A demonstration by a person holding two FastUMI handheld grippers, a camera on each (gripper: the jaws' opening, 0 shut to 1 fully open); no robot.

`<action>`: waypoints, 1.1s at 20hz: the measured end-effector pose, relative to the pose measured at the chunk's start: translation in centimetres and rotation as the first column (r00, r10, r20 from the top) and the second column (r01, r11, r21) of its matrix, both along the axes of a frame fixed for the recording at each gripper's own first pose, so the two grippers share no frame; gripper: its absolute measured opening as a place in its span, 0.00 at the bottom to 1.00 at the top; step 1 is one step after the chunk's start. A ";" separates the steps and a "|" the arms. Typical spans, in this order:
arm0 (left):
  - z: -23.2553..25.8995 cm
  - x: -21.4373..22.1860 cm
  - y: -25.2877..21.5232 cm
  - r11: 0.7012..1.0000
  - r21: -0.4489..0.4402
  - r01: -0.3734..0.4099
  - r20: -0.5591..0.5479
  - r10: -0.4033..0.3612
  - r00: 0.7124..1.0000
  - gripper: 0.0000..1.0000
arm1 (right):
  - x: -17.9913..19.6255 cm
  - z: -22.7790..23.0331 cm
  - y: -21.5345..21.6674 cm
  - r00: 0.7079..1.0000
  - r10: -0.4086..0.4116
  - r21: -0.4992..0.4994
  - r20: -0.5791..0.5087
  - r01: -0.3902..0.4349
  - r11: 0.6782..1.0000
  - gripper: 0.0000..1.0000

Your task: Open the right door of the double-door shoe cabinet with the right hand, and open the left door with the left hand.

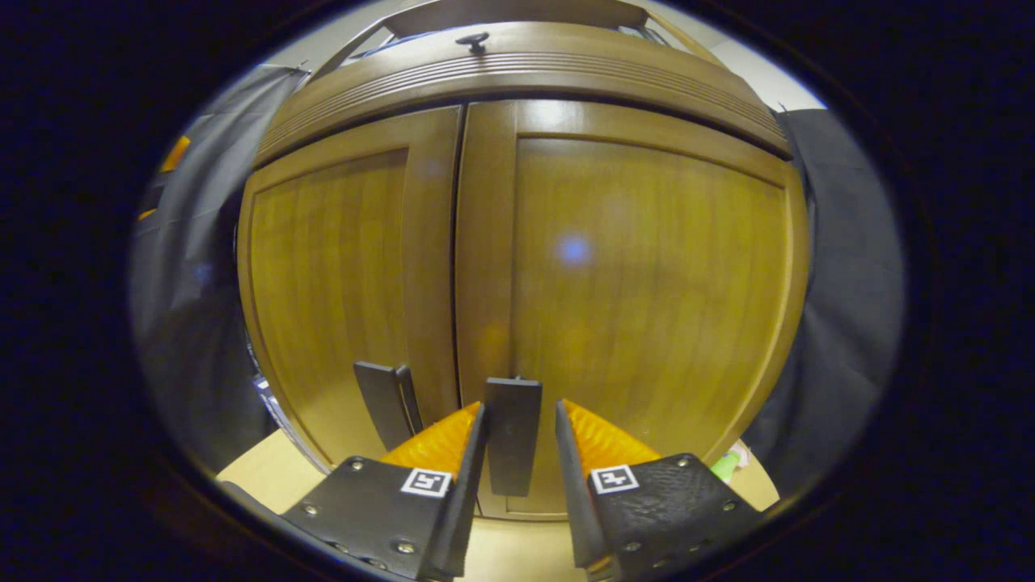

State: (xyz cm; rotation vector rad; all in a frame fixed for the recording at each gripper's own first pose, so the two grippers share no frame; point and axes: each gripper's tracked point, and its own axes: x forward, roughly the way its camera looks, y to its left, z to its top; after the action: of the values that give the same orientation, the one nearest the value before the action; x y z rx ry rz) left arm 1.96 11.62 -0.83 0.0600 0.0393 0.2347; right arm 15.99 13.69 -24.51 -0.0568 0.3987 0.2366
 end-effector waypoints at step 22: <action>0.0 -3.2 -4.5 0.999 -0.027 0.037 0.008 -0.037 0.999 0.92 | -9.5 2.5 -5.7 0.997 -0.064 0.047 -0.048 0.067 0.997 0.23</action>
State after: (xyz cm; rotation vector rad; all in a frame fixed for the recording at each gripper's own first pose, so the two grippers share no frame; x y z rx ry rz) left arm -1.24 7.15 -0.79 0.0329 0.0334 0.1970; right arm 6.51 7.95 -22.02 0.0100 0.4400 0.1832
